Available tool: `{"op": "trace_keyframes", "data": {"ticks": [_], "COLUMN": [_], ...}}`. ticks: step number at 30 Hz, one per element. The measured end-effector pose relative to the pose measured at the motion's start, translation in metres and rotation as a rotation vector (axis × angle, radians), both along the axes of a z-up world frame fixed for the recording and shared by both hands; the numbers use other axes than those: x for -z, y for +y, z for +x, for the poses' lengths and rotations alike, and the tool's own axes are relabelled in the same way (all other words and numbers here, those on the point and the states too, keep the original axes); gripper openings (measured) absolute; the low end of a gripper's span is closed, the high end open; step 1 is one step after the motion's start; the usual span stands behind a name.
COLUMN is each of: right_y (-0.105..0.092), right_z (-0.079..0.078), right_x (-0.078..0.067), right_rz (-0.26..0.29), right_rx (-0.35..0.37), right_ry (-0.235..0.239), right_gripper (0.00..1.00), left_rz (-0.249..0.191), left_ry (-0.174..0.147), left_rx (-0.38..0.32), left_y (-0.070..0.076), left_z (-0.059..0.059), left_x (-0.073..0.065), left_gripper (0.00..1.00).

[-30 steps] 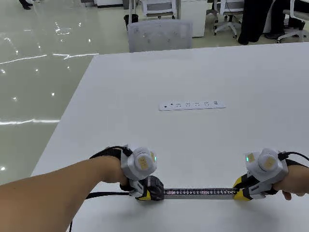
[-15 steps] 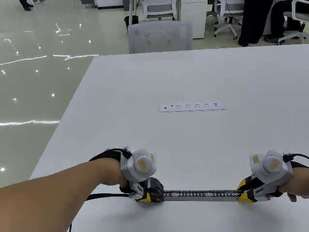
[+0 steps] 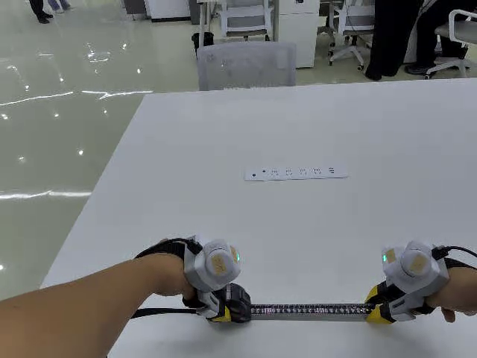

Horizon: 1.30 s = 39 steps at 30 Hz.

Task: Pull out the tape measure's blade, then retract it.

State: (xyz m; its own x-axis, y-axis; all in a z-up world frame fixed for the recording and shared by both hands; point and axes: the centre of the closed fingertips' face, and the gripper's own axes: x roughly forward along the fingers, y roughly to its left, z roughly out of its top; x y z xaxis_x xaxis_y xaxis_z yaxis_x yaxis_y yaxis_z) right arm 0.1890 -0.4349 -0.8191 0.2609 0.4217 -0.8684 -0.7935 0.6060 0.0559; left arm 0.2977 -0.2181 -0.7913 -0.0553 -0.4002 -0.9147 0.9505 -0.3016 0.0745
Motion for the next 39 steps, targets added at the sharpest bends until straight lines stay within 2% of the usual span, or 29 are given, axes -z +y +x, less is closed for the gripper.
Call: {"op": "trace_keyframes", "data": {"ticks": [6, 9, 11, 14, 15, 16, 19, 21, 22, 23, 25, 27, 28, 29, 30, 32, 33, 34, 35, 37, 39], "right_y": [0.0, 0.0, 0.0, 0.001, 0.001, 0.002, 0.001, 0.002, 0.001, 0.003, 0.005, -0.001, -0.004, -0.004, -0.004, -0.006, -0.01, -0.011, -0.011, -0.012, -0.017], "right_z": [0.001, 0.001, 0.001, 0.002, 0.002, 0.001, 0.001, 0.001, 0.001, 0.002, 0.001, 0.006, 0.008, 0.007, 0.003, -0.001, -0.004, -0.007, -0.013, -0.023, -0.032], "right_x": [0.0, 0.0, 0.001, 0.0, 0.0, 0.0, 0.0, 0.0, 0.0, -0.001, -0.001, -0.003, -0.005, -0.007, -0.01, -0.014, -0.017, -0.019, -0.021, -0.023, -0.025], "right_rz": [-0.006, -0.006, -0.002, -0.016, -0.035, -0.033, -0.001, -0.001, 0.004, 0.013, 0.02, 0.002, 0.014, 0.043, 0.079, 0.096, 0.099, 0.115, 0.139, 0.115, 0.095], "right_rx": [0.004, 0.004, 0.005, -0.01, -0.046, -0.048, 0.015, 0.025, 0.052, 0.072, 0.096, 0.137, 0.188, 0.225, 0.274, 0.313, 0.362, 0.404, 0.454, 0.439, 0.455], "right_ry": [0.018, 0.021, 0.021, 0.017, -0.005, -0.01, -0.022, -0.043, -0.047, -0.053, -0.066, -0.127, -0.156, -0.161, -0.166, -0.193, -0.22, -0.224, -0.217, -0.235, -0.261], "right_gripper": [0.14, 0.14, 0.14, 0.14, 0.14, 0.14, 0.15, 0.15, 0.16, 0.16, 0.22, 0.34, 0.38, 0.37, 0.37, 0.41, 0.43, 0.45, 0.47, 0.5, 0.51], "left_rz": [-0.025, -0.06, -0.08, -0.084, -0.088, -0.092, -0.115, -0.138, -0.159, -0.2, -0.239, -0.294, -0.314, -0.324, -0.353, -0.38, -0.393, -0.417, -0.458, -0.471, -0.502], "left_ry": [0.015, 0.022, 0.05, 0.053, 0.051, 0.051, 0.045, 0.07, 0.079, 0.094, 0.153, 0.15, 0.142, 0.141, 0.148, 0.195, 0.245, 0.249, 0.211, 0.208, 0.187], "left_rx": [-0.004, 0.002, -0.04, -0.063, -0.072, -0.08, -0.101, -0.179, -0.216, -0.265, -0.381, -0.43, -0.449, -0.467, -0.506, -0.56, -0.61, -0.625, -0.645, -0.66, -0.684], "left_y": [-0.001, 0.0, -0.002, -0.001, -0.001, -0.001, 0.001, 0.005, 0.005, 0.005, 0.011, 0.013, 0.019, 0.023, 0.027, 0.034, 0.038, 0.04, 0.045, 0.053, 0.062], "left_z": [0.001, 0.001, 0.001, 0.002, 0.003, 0.003, 0.005, 0.008, 0.01, 0.013, 0.017, 0.023, 0.025, 0.025, 0.026, 0.023, 0.018, 0.019, 0.025, 0.023, 0.023], "left_x": [-0.002, -0.003, -0.005, -0.006, -0.006, -0.006, -0.009, -0.01, -0.012, -0.016, -0.022, -0.029, -0.032, -0.033, -0.037, -0.04, -0.043, -0.046, -0.049, -0.051, -0.053], "left_gripper": [0.34, 0.34, 0.35, 0.35, 0.35, 0.35, 0.35, 0.35, 0.36, 0.38, 0.41, 0.46, 0.49, 0.52, 0.55, 0.62, 0.63, 0.67, 0.71, 0.75, 0.83]}}
